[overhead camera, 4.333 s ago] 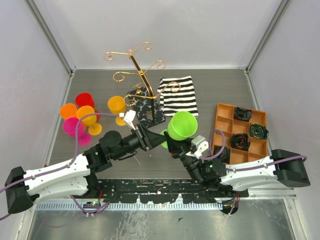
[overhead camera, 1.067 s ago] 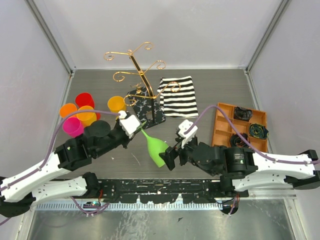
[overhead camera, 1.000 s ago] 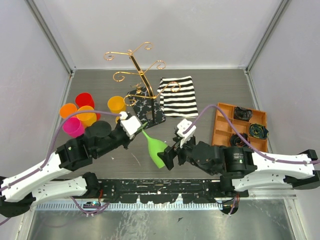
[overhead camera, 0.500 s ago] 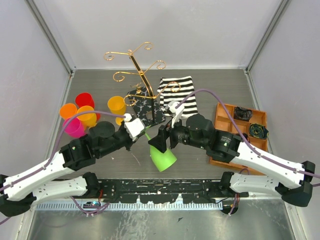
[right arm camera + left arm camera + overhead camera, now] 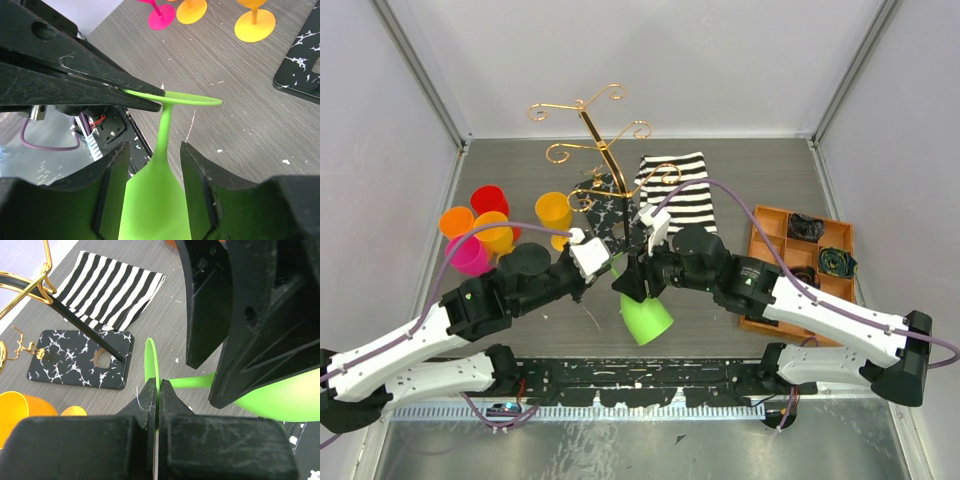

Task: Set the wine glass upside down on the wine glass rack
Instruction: Turn the wine glass upside down at the wine rack.

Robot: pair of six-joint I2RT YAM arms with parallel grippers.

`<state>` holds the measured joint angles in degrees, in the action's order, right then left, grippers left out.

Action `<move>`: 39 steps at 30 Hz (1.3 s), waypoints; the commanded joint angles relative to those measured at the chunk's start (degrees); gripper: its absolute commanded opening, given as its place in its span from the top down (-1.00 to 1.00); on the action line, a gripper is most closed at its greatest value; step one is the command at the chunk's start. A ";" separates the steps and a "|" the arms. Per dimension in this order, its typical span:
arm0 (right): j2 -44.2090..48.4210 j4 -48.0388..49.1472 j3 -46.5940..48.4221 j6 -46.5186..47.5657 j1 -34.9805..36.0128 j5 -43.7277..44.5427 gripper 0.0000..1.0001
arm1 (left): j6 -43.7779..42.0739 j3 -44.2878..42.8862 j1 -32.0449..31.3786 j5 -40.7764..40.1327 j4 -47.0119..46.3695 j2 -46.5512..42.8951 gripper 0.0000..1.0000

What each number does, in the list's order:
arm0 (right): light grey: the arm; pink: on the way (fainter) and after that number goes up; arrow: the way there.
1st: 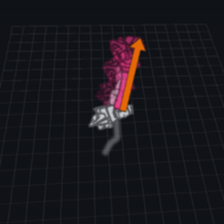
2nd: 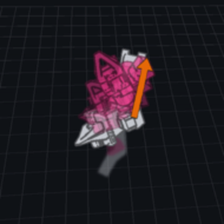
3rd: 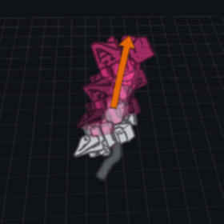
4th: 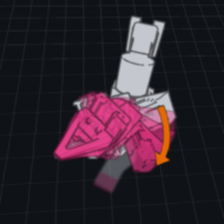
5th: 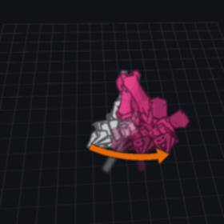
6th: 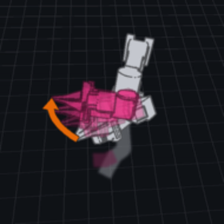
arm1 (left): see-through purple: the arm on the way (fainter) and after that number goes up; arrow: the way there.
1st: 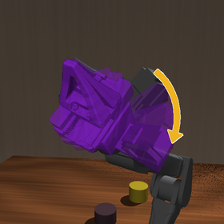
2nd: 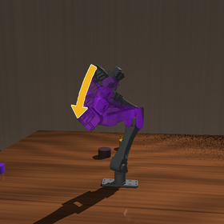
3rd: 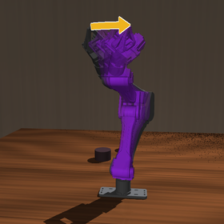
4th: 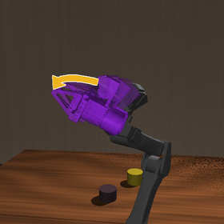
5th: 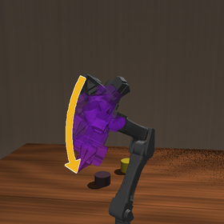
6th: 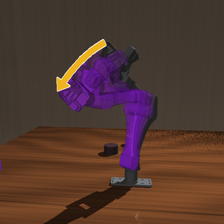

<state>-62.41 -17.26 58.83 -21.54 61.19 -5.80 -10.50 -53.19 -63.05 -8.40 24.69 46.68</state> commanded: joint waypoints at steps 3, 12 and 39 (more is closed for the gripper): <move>-0.67 1.79 0.26 -0.23 -0.55 0.49 0.06 | -0.31 0.58 -0.15 1.02 -2.54 -0.54 1.00; -2.72 1.81 0.15 -0.78 -0.66 -1.09 0.19 | -0.40 0.91 -0.21 0.34 -2.50 -0.54 1.00; -4.90 3.52 -2.18 -0.52 -0.71 1.75 0.98 | -1.01 1.07 -0.15 -2.63 -2.43 0.60 1.00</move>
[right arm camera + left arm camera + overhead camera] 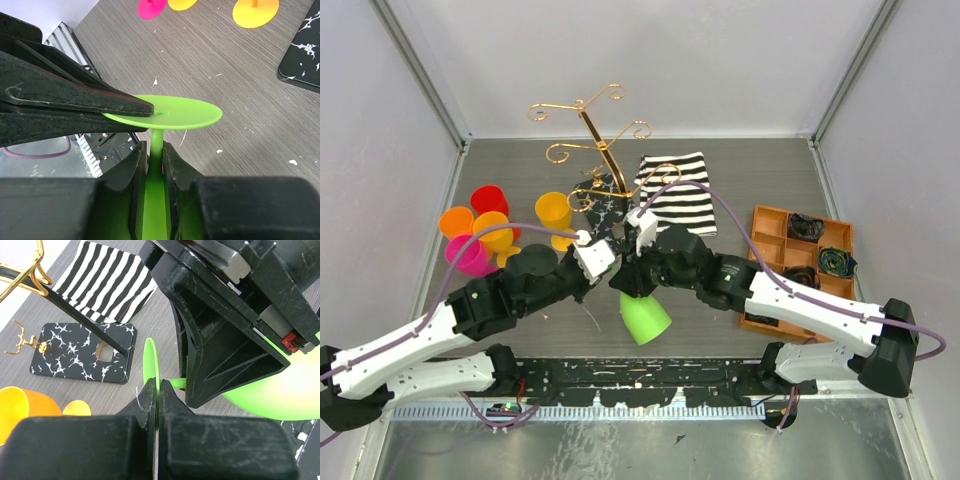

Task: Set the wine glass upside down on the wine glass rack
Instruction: Turn the wine glass upside down at the wine rack, then adjust the wine rack at the center of the board.

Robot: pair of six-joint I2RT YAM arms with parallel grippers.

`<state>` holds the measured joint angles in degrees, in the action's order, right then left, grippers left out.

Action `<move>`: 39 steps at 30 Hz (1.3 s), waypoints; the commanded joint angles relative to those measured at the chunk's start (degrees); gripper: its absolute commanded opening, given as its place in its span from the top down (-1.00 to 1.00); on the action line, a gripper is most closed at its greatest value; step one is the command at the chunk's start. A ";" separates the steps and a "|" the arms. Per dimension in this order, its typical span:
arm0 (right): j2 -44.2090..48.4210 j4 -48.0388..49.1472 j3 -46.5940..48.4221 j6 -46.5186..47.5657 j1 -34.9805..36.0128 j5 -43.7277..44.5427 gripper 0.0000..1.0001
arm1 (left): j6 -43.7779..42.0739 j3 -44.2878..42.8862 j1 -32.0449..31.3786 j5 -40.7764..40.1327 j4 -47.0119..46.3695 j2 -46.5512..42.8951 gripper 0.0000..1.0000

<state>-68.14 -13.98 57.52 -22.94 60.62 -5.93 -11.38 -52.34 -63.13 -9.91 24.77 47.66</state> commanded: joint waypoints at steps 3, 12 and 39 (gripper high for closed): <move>1.84 0.55 -1.59 0.93 -0.15 3.22 0.98 | 0.02 0.21 -0.06 -1.46 -2.54 -0.67 1.00; 5.32 1.88 -3.09 0.29 -0.16 6.13 0.98 | 1.61 -0.05 -0.06 -0.69 -2.84 -2.37 0.42; 16.38 1.76 -14.03 0.22 -0.17 20.32 0.98 | 17.68 -22.17 0.50 -19.69 13.72 5.15 -0.38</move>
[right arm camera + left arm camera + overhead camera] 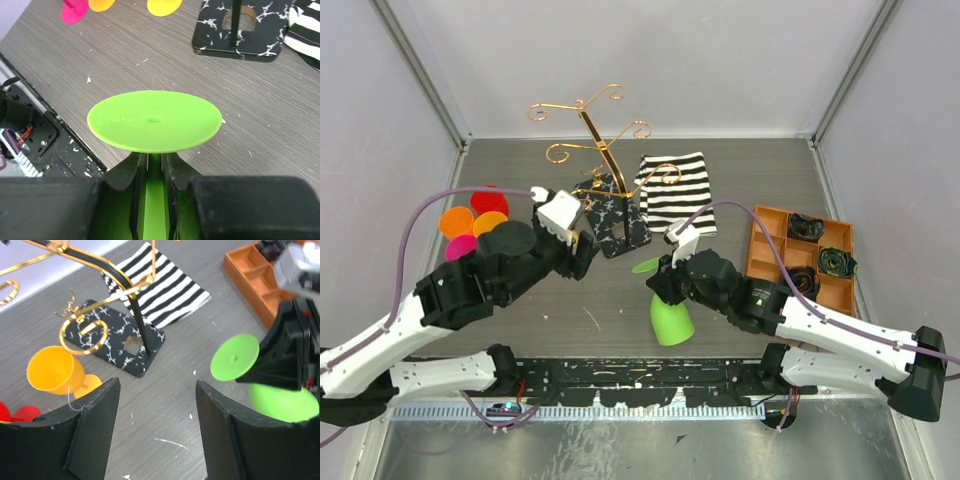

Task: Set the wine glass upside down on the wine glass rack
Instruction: Adjust the wine rack at the center of the board.

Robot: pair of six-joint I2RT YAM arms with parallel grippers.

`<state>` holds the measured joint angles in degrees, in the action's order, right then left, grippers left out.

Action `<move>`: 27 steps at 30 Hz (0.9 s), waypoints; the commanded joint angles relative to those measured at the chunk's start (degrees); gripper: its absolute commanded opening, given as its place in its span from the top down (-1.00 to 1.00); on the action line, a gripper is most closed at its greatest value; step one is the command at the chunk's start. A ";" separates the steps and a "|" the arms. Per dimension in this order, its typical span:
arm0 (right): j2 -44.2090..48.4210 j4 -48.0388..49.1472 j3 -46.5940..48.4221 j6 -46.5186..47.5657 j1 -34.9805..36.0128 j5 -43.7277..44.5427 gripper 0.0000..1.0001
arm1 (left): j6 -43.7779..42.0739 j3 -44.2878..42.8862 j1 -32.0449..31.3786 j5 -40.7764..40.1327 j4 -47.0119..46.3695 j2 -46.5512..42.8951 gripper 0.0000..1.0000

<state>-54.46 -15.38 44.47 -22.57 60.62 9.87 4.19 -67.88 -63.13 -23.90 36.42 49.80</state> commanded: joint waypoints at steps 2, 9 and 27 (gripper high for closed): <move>3.73 3.08 -1.45 -0.28 -0.15 4.81 0.98 | 1.44 -9.71 1.34 -5.85 2.02 5.07 -0.38; 8.68 3.62 -3.60 -1.30 -0.13 6.74 0.98 | 1.35 -18.58 11.70 -1.17 3.92 13.57 -0.40; 12.00 9.92 -9.53 -2.87 -0.16 12.30 0.98 | 8.95 -34.39 22.98 2.49 3.79 36.80 -0.36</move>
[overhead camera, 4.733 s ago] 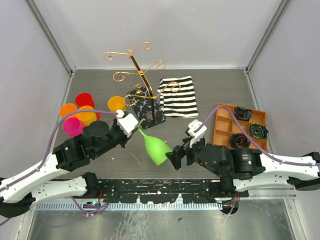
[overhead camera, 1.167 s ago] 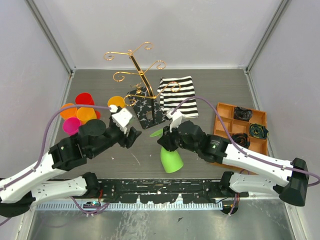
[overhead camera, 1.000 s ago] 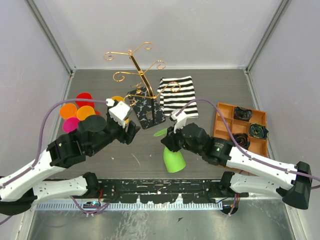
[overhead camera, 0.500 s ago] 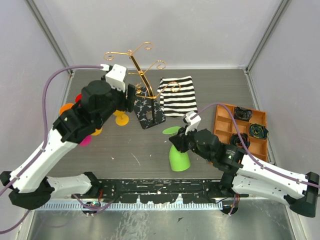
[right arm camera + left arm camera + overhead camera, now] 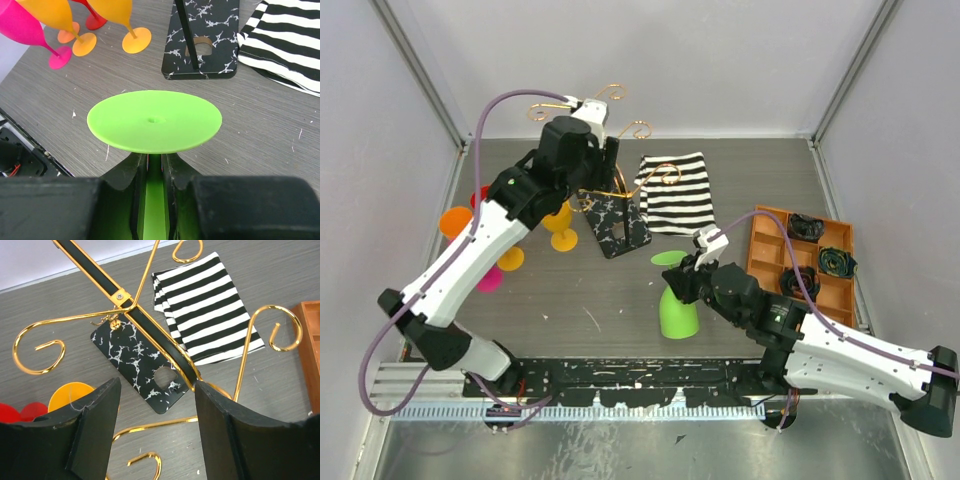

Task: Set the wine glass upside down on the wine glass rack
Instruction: Adjust the wine rack at the center of the board.

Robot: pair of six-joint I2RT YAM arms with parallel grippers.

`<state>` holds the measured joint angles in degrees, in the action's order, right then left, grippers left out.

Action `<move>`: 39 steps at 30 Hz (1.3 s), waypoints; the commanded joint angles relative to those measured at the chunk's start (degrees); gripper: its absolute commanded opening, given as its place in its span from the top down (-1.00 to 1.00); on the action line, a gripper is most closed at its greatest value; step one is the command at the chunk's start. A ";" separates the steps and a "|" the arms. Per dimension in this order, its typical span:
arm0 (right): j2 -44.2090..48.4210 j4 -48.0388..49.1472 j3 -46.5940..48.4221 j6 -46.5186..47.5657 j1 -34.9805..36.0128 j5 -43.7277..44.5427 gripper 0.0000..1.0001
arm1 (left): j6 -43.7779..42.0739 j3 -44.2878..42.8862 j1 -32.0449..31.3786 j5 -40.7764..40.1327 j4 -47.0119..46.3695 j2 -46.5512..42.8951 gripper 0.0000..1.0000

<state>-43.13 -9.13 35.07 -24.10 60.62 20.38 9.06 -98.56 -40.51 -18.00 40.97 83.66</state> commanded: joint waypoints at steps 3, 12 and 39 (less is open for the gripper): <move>1.80 3.67 -0.85 -2.22 -0.08 1.88 0.98 | 6.36 -6.75 0.35 -5.53 0.57 5.88 -0.38; 3.39 2.50 -1.30 -3.06 -0.10 2.29 0.98 | 11.52 -8.57 0.35 -10.65 2.25 9.46 -0.57; 3.67 2.28 -3.16 -4.38 -0.21 2.43 0.98 | 19.33 -24.66 0.35 -13.07 15.47 25.13 -0.21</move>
<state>-40.47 -9.08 31.81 -27.64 60.62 21.85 27.53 -121.51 -40.32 -30.89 55.77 107.72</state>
